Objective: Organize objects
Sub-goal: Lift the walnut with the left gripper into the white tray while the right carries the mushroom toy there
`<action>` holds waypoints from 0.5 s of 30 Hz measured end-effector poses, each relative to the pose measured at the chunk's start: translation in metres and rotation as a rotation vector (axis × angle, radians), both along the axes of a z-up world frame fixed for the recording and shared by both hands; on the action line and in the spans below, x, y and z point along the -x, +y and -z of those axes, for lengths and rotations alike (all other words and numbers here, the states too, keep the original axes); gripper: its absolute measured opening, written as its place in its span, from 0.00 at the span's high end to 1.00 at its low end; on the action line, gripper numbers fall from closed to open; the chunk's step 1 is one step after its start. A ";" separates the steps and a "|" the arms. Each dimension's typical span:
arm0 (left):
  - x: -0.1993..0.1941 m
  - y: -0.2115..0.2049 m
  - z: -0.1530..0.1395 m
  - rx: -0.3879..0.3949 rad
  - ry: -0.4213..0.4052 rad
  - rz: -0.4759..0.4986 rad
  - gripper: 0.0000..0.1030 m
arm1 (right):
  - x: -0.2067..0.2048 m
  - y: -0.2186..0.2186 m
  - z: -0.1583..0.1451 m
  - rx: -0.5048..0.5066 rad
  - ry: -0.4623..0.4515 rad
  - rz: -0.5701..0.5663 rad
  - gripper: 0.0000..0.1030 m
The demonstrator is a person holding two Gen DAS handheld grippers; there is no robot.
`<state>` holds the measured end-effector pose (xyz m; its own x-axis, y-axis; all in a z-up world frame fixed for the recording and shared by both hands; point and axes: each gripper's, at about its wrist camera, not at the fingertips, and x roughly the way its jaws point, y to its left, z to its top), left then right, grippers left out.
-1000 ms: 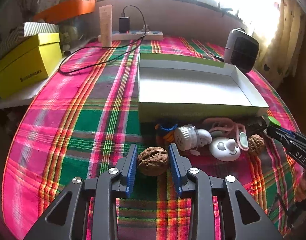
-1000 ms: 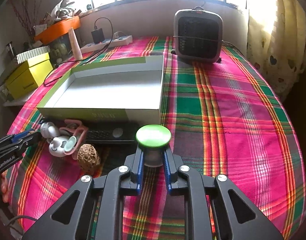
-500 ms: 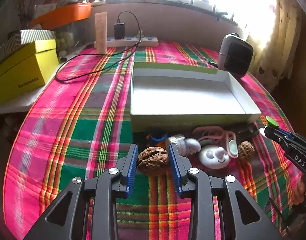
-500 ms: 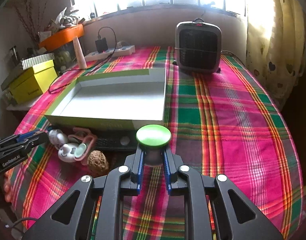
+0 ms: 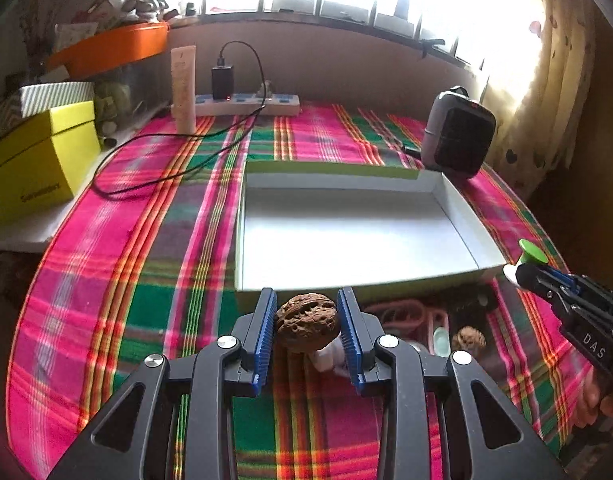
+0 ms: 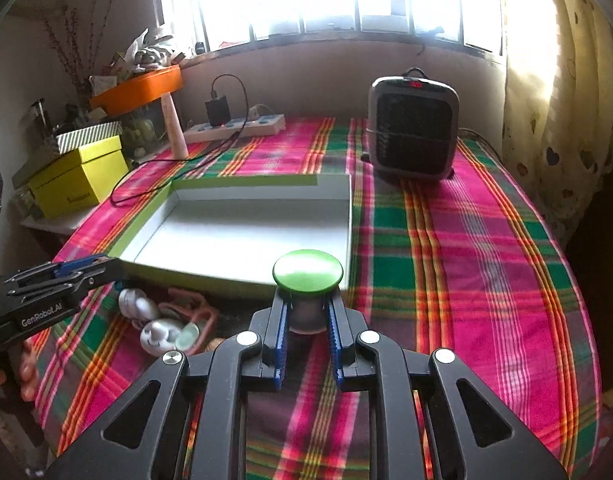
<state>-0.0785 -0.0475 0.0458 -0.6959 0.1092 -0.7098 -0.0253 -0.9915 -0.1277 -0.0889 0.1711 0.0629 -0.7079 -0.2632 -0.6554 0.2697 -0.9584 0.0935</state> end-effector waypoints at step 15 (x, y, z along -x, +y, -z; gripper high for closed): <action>0.055 0.001 0.000 -0.018 -0.026 0.013 0.71 | 0.055 -0.025 0.001 -0.017 -0.006 -0.040 0.82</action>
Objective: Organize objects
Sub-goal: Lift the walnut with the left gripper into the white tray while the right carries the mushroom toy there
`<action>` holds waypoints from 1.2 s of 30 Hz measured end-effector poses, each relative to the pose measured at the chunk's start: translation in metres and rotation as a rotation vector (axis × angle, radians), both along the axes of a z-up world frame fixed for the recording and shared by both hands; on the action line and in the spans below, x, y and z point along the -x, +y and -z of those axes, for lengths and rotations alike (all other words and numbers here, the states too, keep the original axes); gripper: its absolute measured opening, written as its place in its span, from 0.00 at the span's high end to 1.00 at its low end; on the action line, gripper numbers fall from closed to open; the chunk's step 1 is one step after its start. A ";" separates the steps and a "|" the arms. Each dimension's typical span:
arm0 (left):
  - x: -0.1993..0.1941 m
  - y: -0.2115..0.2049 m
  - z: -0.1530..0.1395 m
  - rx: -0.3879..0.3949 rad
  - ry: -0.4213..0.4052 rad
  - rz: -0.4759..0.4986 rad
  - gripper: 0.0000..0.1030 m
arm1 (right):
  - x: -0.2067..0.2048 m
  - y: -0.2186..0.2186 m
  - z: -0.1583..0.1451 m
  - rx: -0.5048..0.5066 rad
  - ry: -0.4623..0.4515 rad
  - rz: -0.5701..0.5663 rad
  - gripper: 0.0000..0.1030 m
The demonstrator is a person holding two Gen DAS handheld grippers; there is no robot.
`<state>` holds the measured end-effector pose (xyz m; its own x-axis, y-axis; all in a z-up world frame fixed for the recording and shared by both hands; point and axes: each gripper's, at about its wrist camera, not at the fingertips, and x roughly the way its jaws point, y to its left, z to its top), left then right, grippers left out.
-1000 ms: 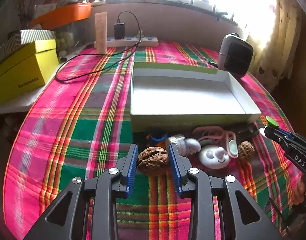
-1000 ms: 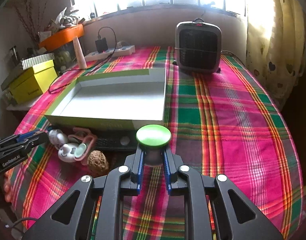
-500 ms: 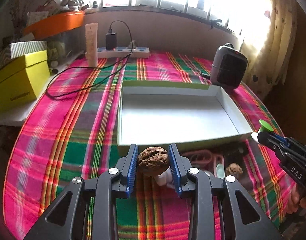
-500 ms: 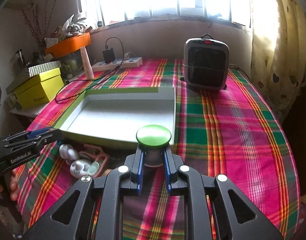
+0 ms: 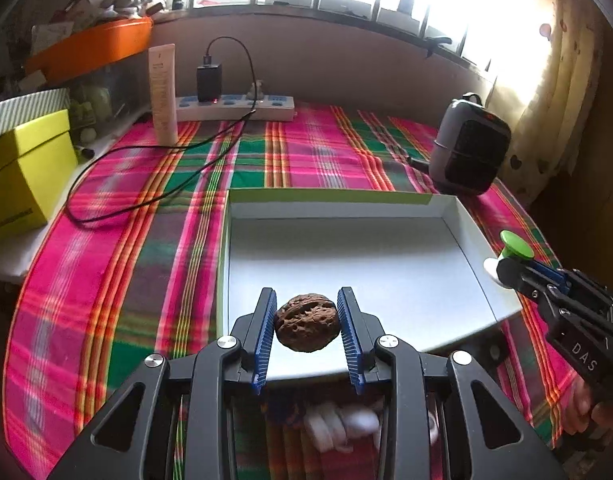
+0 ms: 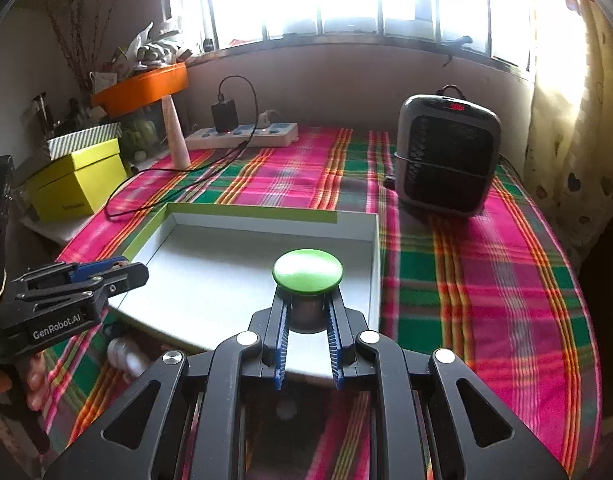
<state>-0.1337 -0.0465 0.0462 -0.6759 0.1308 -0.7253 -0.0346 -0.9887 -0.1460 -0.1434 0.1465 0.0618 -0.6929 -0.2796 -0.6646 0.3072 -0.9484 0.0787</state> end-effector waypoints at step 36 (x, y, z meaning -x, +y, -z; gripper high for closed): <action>0.106 0.023 0.031 0.028 -0.119 0.042 0.71 | 0.084 -0.008 0.037 -0.064 -0.109 0.009 0.82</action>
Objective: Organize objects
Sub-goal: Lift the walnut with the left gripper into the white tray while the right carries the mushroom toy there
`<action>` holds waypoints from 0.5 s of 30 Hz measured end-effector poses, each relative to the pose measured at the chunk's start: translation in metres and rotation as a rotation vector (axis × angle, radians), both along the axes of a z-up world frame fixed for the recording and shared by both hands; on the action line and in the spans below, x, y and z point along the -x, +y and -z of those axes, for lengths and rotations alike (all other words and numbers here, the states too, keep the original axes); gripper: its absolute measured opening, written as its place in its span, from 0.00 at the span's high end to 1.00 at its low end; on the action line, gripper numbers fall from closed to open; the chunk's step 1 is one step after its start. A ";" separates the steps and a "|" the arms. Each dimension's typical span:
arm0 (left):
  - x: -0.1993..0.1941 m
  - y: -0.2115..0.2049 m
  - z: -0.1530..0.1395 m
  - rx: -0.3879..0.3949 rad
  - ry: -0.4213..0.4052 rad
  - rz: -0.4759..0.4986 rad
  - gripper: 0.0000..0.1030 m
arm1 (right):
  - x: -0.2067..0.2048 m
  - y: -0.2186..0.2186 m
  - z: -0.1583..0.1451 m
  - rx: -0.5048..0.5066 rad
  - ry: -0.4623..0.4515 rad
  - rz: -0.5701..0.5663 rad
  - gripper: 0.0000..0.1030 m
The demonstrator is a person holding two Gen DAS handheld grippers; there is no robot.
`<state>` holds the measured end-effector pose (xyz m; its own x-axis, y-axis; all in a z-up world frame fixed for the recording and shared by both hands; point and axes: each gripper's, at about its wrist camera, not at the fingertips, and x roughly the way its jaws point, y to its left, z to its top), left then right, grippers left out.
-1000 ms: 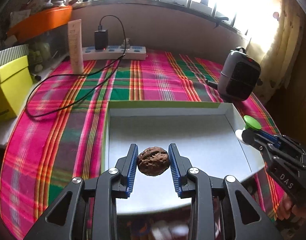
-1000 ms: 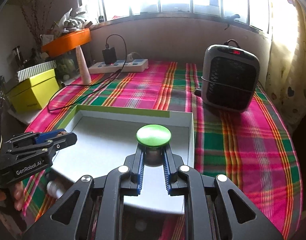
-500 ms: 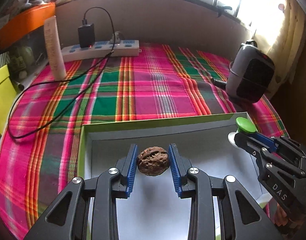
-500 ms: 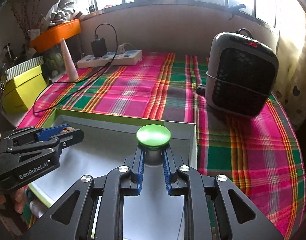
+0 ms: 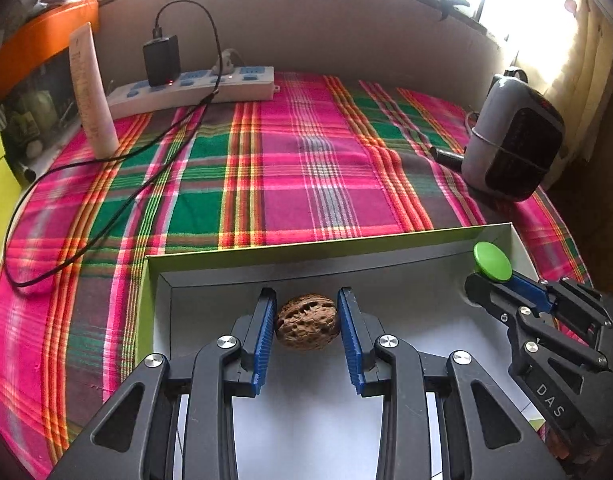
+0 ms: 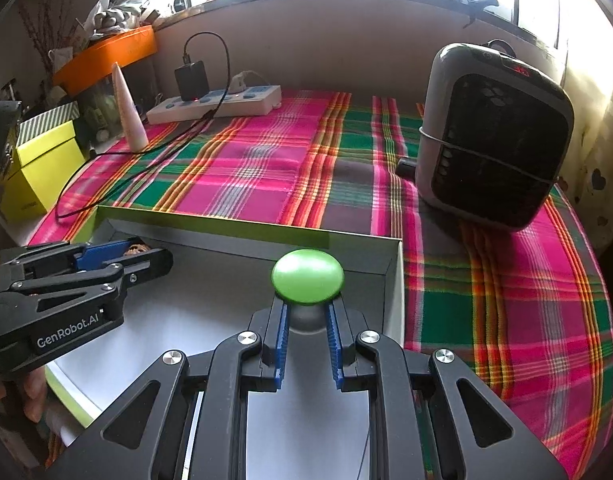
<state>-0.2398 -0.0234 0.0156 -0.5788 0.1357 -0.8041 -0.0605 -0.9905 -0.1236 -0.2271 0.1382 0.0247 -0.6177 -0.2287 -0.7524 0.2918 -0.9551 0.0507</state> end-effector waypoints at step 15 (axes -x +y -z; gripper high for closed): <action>0.001 0.004 0.000 0.032 -0.008 0.010 0.71 | -0.002 -0.001 0.000 0.011 -0.017 -0.016 0.82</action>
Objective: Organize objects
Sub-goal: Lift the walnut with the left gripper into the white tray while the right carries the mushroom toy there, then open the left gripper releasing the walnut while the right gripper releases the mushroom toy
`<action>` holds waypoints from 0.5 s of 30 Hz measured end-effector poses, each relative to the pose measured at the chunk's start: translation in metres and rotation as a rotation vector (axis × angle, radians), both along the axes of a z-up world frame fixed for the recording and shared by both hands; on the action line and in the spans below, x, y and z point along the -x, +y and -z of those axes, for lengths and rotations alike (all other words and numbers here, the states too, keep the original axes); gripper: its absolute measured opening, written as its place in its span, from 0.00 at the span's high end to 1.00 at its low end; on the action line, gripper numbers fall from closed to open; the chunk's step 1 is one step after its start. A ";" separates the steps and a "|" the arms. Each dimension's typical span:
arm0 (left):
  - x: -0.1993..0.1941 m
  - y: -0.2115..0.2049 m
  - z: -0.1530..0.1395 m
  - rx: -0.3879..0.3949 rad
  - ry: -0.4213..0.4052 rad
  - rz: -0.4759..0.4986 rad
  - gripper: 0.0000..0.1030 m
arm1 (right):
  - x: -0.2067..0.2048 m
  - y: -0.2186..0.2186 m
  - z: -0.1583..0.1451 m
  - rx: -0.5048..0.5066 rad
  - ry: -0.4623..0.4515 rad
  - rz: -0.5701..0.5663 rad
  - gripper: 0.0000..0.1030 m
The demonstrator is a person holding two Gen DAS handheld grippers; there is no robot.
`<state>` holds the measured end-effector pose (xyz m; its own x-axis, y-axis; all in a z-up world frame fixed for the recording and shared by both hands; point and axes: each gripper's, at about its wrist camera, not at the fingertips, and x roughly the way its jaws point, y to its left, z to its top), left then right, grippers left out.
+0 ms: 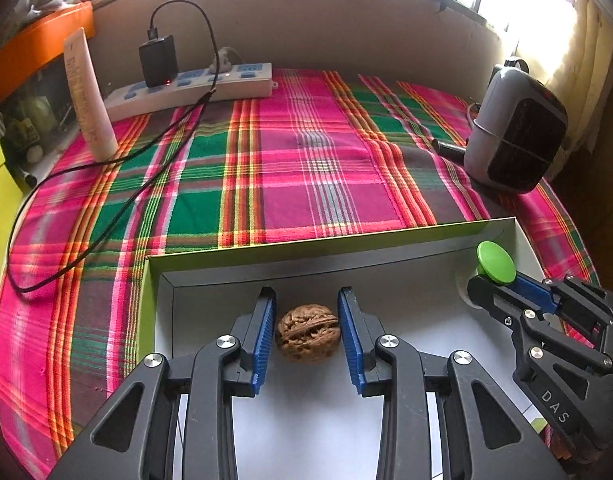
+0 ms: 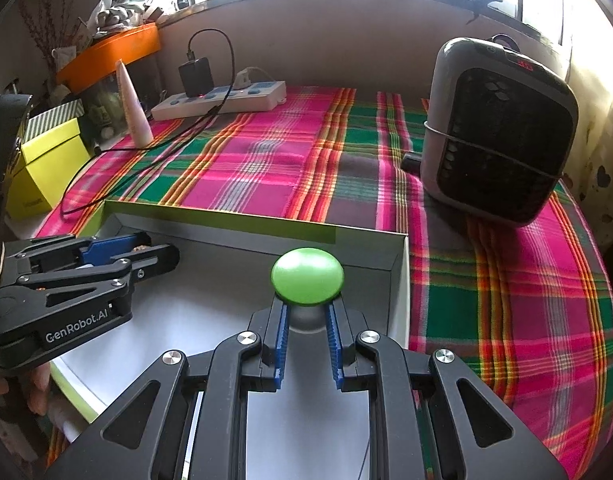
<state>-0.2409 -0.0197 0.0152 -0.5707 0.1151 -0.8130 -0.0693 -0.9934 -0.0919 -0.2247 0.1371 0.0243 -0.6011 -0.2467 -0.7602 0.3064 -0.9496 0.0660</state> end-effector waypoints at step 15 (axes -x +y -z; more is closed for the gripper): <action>-0.015 -0.006 -0.003 -0.029 0.002 -0.016 0.61 | -0.011 -0.004 -0.001 -0.015 0.011 -0.008 0.63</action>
<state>-0.2263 -0.0254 0.0185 -0.5743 0.1295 -0.8083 -0.0535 -0.9912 -0.1208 -0.2135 0.1329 0.0252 -0.6076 -0.2403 -0.7570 0.3149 -0.9479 0.0481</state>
